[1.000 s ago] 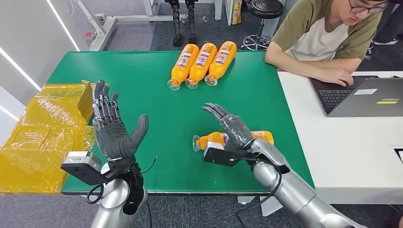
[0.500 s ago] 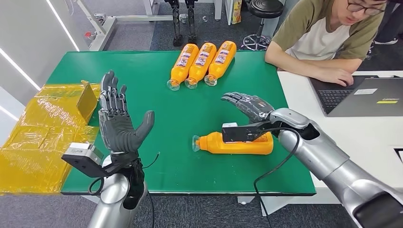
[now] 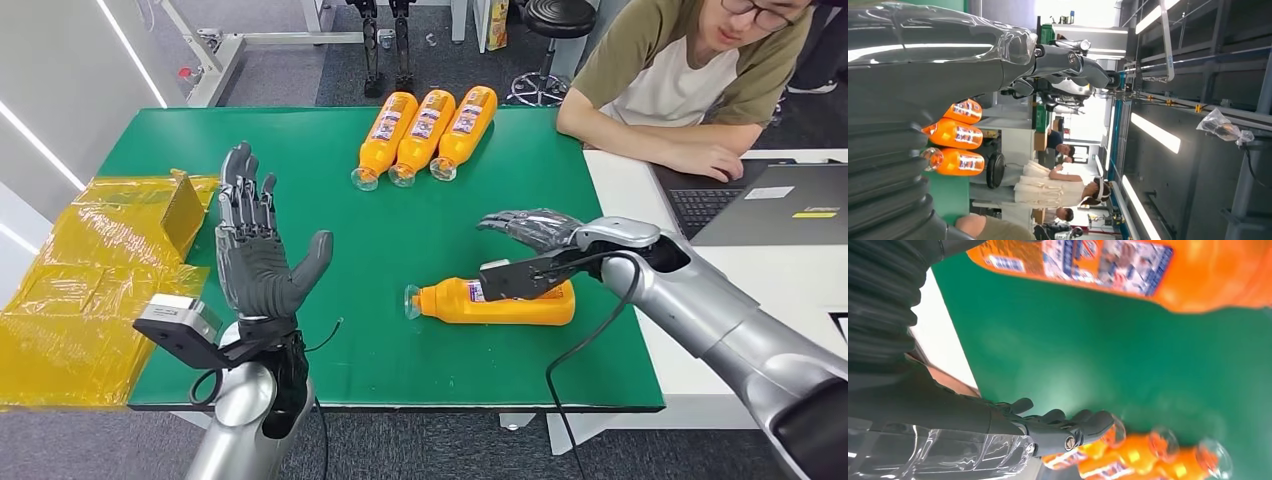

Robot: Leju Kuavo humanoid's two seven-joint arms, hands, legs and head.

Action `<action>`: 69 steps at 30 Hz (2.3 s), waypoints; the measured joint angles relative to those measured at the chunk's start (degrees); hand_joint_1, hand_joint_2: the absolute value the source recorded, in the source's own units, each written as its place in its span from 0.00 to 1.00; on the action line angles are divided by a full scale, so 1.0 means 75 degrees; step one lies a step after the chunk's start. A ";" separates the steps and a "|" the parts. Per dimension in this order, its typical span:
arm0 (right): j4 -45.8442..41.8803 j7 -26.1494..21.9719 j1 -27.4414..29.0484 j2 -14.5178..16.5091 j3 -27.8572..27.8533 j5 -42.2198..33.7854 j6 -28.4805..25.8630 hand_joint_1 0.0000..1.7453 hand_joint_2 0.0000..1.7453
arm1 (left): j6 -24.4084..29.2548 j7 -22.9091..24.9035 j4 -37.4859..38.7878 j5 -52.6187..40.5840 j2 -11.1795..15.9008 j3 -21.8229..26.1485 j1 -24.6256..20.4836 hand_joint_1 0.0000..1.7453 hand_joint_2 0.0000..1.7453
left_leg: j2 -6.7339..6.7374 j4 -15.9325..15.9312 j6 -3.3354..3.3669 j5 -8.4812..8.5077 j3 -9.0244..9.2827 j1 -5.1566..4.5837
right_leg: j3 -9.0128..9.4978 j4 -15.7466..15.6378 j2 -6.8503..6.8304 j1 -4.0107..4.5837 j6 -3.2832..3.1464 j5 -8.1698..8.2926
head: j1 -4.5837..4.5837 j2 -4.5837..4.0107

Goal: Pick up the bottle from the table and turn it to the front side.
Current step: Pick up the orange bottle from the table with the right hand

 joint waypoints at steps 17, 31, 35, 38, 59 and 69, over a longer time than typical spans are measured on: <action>0.1156 0.0093 0.1221 -0.0435 0.0684 0.0501 -0.1951 0.00 1.00 | -0.0117 0.0217 0.0000 0.0078 -0.0022 -0.0258 -0.0052 0.00 1.00 | -0.0031 0.0000 0.0003 -0.0003 -0.0006 0.0004 | 0.0002 -0.0009 -0.0020 0.0005 0.0001 -0.0001 | -0.0001 0.0000; 0.1287 0.0316 0.2177 -0.0589 -0.0045 0.1006 -0.2293 0.00 1.00 | -0.0294 0.0378 0.0024 0.0090 -0.0092 -0.0447 -0.0211 0.00 1.00 | -0.0016 0.0001 0.0007 -0.0004 0.0023 0.0003 | 0.0028 -0.0012 -0.0014 0.0005 0.0008 -0.0004 | -0.0001 0.0000; 0.1434 0.0222 0.2299 -0.0483 -0.0291 0.1483 -0.2560 0.00 1.00 | -0.0285 0.0383 0.0042 0.0139 -0.0091 -0.0466 -0.0229 0.00 1.00 | -0.0008 0.0000 0.0007 -0.0005 0.0032 0.0004 | 0.0040 -0.0012 -0.0008 0.0005 0.0007 -0.0002 | -0.0001 0.0000; 0.1683 0.0121 0.2305 -0.0283 -0.0466 0.1827 -0.2700 0.00 1.00 | -0.0280 0.0400 0.0044 0.0172 -0.0090 -0.0469 -0.0250 0.00 1.00 | 0.0019 -0.0002 0.0006 -0.0011 0.0051 0.0004 | 0.0049 -0.0014 0.0016 0.0006 0.0008 0.0000 | -0.0001 0.0000; 0.2220 0.0001 0.2200 0.0259 -0.0864 0.2359 -0.3040 0.75 1.00 | -0.0234 0.0404 0.0050 0.0208 -0.0090 -0.0473 -0.0273 0.00 1.00 | 0.0043 -0.0004 0.0021 0.0027 0.0068 0.0004 | 0.0066 -0.0025 0.0042 0.0005 0.0021 0.0055 | -0.0001 0.0000; 0.2605 -0.0053 0.2085 0.0687 -0.0895 0.2584 -0.3346 1.00 1.00 | -0.0210 0.0387 0.0050 0.0208 -0.0087 -0.0473 -0.0273 0.00 1.00 | 0.0037 -0.0005 0.0023 0.0034 0.0050 0.0005 | 0.0051 -0.0022 0.0036 0.0006 0.0019 0.0057 | -0.0001 0.0000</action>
